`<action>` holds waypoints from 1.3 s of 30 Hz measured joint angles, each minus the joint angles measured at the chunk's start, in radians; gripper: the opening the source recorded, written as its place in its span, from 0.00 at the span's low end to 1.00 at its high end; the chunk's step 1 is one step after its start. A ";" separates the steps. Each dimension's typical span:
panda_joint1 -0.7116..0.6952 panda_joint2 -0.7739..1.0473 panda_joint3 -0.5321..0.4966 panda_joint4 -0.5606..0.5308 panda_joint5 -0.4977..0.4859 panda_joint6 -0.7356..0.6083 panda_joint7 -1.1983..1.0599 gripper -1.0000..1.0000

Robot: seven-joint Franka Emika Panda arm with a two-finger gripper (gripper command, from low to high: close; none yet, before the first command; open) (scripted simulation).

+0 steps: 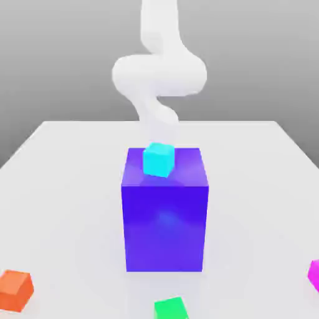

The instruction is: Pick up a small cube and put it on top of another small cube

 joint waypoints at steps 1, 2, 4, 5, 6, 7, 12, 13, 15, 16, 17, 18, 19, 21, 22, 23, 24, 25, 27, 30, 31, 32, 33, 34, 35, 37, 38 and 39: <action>0.029 0.040 -0.007 0.001 0.010 0.011 -0.042 0.50; 0.056 0.077 -0.011 0.002 0.021 0.021 -0.083 0.50; 0.103 0.152 -0.017 0.004 0.044 0.041 -0.164 0.50; 0.128 0.188 -0.020 0.005 0.055 0.051 -0.203 0.50; 0.151 0.225 -0.022 0.006 0.065 0.061 -0.242 0.50; 0.174 0.261 -0.023 0.007 0.075 0.071 -0.281 0.50; 0.270 0.444 -0.009 0.013 0.119 0.120 -0.471 0.50; 0.286 0.480 -0.003 0.014 0.126 0.130 -0.507 0.50; 0.314 0.552 0.013 0.016 0.134 0.151 -0.577 0.50; 0.327 0.588 0.023 0.016 0.135 0.161 -0.609 0.50; 0.349 0.624 0.034 0.017 0.135 0.172 -0.641 0.50; 0.365 0.659 0.042 0.018 0.132 0.183 -0.670 0.50; 0.385 0.695 0.051 0.018 0.127 0.194 -0.699 0.50; 0.417 0.766 0.064 0.020 0.110 0.217 -0.750 0.50; 0.427 0.801 0.070 0.020 0.098 0.228 -0.774 0.50; 0.435 0.836 0.078 0.021 0.083 0.240 -0.795 0.50; 0.445 0.871 0.084 0.021 0.066 0.251 -0.814 0.50; 0.455 0.906 0.091 0.021 0.046 0.263 -0.832 0.50; 0.479 0.976 0.103 0.022 -0.002 0.285 -0.862 0.50; 0.521 1.079 0.104 0.028 -0.078 0.325 -0.890 0.50; 0.530 1.115 0.099 0.034 -0.091 0.349 -0.890 0.50; 0.533 1.151 0.098 0.042 -0.102 0.374 -0.887 0.50; 0.539 1.188 0.092 0.049 -0.108 0.402 -0.884 0.50; 0.543 1.223 0.087 0.056 -0.113 0.428 -0.882 0.00; 0.543 1.223 0.087 0.056 -0.113 0.428 -0.882 0.00; 0.543 1.223 0.087 0.056 -0.113 0.428 -0.882 0.00; 0.543 1.223 0.087 0.056 -0.113 0.427 -0.882 0.00; 0.543 1.223 0.087 0.056 -0.113 0.426 -0.881 0.00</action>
